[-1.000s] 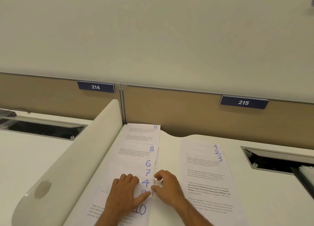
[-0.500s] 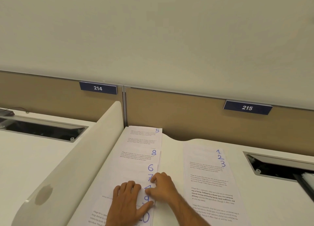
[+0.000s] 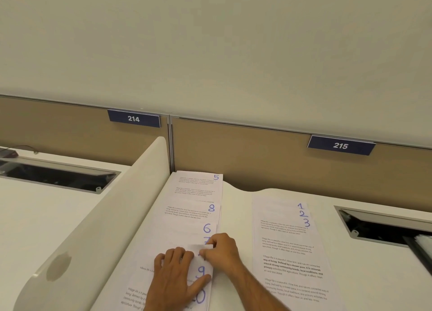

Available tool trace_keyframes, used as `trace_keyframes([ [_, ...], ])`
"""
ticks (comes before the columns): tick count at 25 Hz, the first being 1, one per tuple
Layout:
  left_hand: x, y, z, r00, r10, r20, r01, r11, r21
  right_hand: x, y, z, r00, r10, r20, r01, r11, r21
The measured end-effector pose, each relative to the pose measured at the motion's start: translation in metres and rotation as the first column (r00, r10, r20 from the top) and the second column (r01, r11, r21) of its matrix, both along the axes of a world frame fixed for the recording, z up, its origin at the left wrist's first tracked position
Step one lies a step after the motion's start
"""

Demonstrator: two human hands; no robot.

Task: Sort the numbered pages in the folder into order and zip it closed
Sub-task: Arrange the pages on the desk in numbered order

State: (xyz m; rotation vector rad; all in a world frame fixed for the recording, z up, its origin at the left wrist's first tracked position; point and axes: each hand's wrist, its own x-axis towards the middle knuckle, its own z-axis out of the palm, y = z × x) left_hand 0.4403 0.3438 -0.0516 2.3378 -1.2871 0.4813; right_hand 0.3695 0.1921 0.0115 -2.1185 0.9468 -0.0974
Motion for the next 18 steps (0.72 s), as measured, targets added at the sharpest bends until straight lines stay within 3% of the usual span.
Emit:
trace_keyframes([
  [8,0.004,0.006,0.004,0.999,0.018,-0.049,-0.017,0.999,0.028,0.008,0.000,0.018,0.956,-0.109,0.272,0.096,0.994,0.061],
  [18,0.005,0.006,0.005,0.999,0.016,-0.031,-0.017,1.000,-0.015,0.011,-0.060,0.128,0.824,-0.084,0.561,0.113,0.993,-0.017],
])
